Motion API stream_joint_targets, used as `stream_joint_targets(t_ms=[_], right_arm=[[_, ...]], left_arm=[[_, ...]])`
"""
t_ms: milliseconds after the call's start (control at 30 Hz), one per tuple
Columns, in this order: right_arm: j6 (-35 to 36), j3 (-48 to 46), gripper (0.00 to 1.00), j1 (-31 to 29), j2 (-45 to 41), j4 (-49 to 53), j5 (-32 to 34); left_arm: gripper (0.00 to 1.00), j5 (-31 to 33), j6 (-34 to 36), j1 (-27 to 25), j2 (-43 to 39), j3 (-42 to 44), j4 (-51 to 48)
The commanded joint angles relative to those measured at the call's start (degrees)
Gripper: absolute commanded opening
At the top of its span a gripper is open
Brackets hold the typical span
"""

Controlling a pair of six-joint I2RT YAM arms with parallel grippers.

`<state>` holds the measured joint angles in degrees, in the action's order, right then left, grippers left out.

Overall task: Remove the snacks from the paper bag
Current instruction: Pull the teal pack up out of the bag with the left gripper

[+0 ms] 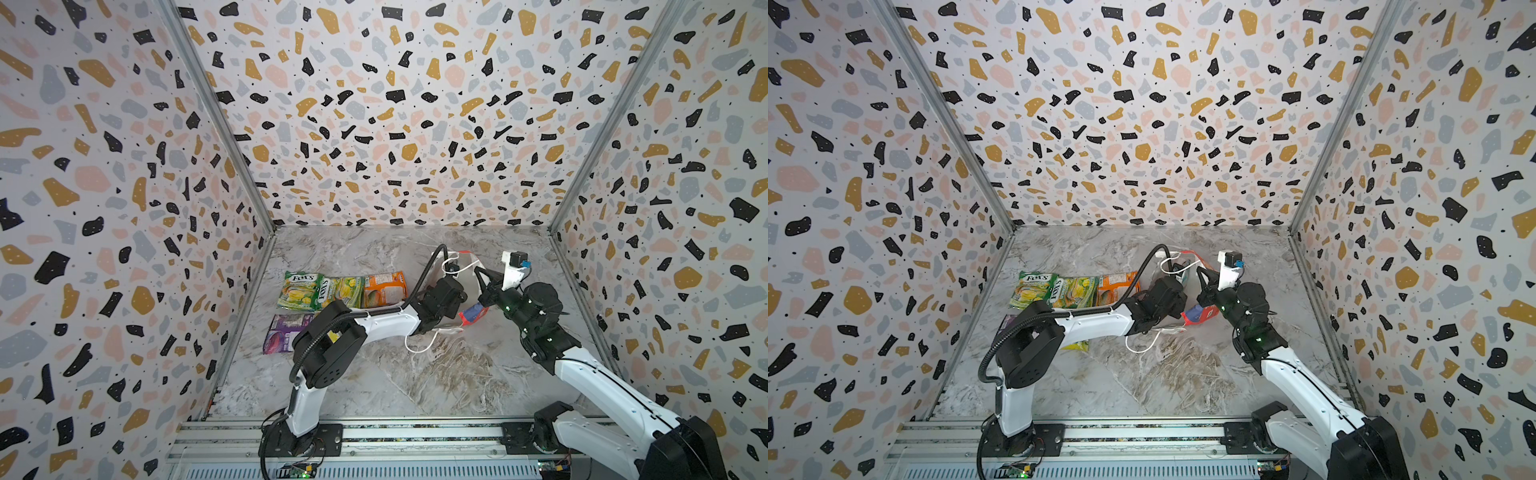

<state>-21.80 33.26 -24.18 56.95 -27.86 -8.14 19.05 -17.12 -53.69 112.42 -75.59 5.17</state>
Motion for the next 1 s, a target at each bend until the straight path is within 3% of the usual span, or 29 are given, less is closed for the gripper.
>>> stream_joint_targets(t_ms=[0, 567, 800, 967], right_arm=[[-0.85, 0.14, 0.00, 0.43, -0.62, -2.80, 0.15], [-2.77, 5.69, 0.00, 1.22, 3.56, 3.02, 2.12], [-5.84, 10.85, 0.00, 2.02, 7.18, 5.28, 1.04], [-6.50, 14.30, 0.00, 2.89, 8.34, 7.46, 1.24]], left_arm=[[0.00, 0.16, 2.14, 0.15, -4.83, 0.67, 3.66], [0.00, -7.47, 4.83, -0.10, -18.35, 5.69, 0.68], [0.00, -7.08, 9.38, -0.10, -26.18, 11.11, -1.20], [0.00, -2.89, 11.28, -0.08, -30.07, 13.68, -3.32]])
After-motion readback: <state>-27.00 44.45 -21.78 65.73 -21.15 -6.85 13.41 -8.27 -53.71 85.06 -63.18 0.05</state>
